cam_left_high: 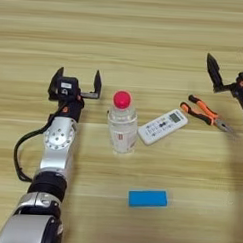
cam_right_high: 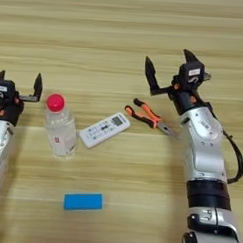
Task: Move the objects on the table
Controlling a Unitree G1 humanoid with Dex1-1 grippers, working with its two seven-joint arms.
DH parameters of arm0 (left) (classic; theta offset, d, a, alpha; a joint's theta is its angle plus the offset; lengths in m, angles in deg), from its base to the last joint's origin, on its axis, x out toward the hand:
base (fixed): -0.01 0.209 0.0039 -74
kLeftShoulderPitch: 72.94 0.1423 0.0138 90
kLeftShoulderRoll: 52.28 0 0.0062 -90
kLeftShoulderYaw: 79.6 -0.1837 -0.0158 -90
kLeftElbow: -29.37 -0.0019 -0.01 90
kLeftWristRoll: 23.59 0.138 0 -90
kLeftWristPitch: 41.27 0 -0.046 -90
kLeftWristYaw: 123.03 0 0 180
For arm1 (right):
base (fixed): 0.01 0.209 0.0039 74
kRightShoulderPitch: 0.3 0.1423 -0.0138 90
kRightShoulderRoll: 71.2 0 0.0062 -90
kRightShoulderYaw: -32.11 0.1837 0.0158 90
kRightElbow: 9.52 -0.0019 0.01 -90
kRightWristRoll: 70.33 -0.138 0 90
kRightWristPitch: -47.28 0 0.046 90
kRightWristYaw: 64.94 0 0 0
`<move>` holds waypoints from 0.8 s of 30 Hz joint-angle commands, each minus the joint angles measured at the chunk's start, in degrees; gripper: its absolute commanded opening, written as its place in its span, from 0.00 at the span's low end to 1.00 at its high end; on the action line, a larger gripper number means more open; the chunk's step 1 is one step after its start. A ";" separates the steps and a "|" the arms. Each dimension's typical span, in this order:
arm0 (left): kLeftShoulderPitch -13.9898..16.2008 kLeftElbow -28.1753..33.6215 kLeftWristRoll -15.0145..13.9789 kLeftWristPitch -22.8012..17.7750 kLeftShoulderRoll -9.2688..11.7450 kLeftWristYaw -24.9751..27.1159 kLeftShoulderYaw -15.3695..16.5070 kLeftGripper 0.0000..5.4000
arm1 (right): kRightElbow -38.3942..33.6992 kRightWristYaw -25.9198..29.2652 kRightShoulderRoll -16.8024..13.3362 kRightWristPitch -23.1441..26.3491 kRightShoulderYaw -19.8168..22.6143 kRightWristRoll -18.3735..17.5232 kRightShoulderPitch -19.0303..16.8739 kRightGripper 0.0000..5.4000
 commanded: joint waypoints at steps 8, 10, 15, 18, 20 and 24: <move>-0.34 0.24 -0.09 0.33 0.31 0.11 0.27 1.00 | 16.82 -11.56 -0.13 -15.77 3.48 5.98 2.69 0.99; -0.25 0.34 -0.12 0.31 0.39 0.20 0.35 1.00 | 18.22 -12.24 0.09 -17.28 3.38 6.23 2.83 0.99; 0.12 0.76 -0.30 0.14 0.76 0.54 0.58 1.00 | 21.19 -11.83 1.05 -19.44 3.10 5.00 2.93 0.99; 0.38 1.11 -0.52 -0.03 1.10 0.87 0.81 1.00 | 21.51 -10.97 1.56 -20.03 3.18 3.83 2.98 0.99; 0.50 1.26 -0.73 -0.11 1.38 1.18 1.00 1.00 | 21.56 -10.68 1.79 -20.31 3.02 3.61 2.88 0.99; 0.83 2.53 -1.55 -0.77 2.05 2.37 1.54 1.00 | 20.91 -10.47 2.32 -20.82 2.64 3.61 2.47 0.99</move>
